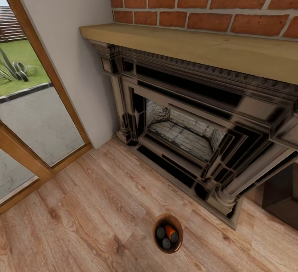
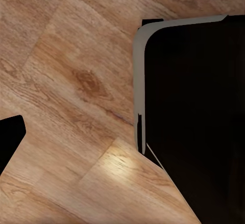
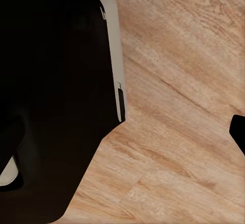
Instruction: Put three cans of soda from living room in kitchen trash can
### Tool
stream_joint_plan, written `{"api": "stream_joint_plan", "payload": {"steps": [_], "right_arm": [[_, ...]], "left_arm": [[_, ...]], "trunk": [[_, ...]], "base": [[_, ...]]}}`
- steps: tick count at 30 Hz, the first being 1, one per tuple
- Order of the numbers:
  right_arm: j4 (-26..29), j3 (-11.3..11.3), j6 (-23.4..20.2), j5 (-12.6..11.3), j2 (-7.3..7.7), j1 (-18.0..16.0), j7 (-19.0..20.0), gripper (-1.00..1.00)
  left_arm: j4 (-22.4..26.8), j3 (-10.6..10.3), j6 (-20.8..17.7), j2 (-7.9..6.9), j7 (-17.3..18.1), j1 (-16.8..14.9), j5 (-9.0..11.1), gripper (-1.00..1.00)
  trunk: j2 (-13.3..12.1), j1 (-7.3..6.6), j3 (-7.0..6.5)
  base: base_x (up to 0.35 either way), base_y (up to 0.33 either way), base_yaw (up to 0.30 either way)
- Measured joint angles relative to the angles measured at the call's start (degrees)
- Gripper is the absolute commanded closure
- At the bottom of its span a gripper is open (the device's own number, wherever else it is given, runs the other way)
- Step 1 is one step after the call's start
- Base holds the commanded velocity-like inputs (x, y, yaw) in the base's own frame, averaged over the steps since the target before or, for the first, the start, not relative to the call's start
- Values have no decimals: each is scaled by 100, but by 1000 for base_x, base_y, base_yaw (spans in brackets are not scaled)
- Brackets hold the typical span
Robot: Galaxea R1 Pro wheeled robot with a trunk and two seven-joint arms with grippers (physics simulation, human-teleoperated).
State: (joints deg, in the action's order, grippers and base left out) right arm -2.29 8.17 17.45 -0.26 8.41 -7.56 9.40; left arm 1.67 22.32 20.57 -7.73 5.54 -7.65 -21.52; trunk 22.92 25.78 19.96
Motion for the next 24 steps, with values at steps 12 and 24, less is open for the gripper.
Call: {"api": "stream_joint_plan", "payload": {"steps": [12, 24], "right_arm": [[0, 0, 2, 0, 0, 0, 0, -100], [0, 0, -2, 0, 1, 0, 0, -100]], "left_arm": [[0, 0, 0, 0, 0, 0, -1, -100], [0, 0, 0, 0, 0, 0, -1, -100]], "trunk": [[0, 0, 0], [0, 0, 0]], "base": [[0, 0, 0], [0, 0, 0]]}}
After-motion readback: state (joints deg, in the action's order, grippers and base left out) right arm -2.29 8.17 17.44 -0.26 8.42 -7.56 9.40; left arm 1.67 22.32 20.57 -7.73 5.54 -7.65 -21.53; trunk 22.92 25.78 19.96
